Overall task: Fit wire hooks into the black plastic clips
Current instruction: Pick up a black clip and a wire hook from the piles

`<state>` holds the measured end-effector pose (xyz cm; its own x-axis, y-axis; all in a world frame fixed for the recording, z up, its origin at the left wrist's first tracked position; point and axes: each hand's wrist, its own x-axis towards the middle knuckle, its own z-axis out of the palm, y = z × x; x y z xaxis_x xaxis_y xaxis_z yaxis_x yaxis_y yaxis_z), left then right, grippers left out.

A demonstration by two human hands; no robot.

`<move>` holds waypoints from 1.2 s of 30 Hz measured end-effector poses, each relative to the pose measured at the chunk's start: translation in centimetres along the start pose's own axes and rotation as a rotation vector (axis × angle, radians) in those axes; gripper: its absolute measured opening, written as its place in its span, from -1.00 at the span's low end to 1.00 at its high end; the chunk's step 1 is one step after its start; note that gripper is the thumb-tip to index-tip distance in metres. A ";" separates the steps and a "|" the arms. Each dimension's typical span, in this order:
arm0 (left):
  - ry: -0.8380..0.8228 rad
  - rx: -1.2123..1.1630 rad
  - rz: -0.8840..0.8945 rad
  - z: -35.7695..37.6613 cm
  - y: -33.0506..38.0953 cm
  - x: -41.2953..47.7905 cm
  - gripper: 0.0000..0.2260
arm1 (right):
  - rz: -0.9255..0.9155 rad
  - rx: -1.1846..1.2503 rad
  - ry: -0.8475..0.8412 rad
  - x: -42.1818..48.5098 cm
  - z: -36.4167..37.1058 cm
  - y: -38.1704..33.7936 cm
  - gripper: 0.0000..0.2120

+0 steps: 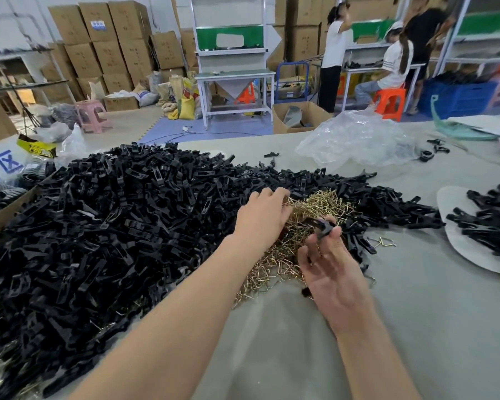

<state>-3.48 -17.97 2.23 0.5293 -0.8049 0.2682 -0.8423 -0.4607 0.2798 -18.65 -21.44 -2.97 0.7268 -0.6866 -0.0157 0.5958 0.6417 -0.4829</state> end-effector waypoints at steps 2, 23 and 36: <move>0.033 0.024 0.057 -0.4 -0.1 -0.7 -0.71 | -0.001 0.024 -0.005 0.1 0.1 0.0 -0.79; 0.177 -0.451 -0.137 -3.6 -3.5 -6.6 -0.80 | 0.113 -0.088 -0.012 -0.1 1.8 1.0 -0.75; 0.205 -1.121 -0.404 -0.4 -4.0 -12.7 -0.86 | 0.253 -0.037 -0.081 0.0 2.6 2.6 -0.76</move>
<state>-6.79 -5.70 -1.95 0.8261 -0.5563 0.0900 -0.1105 -0.0033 0.9939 -16.22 -18.89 -1.89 0.8769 -0.4753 -0.0712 0.3795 0.7757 -0.5042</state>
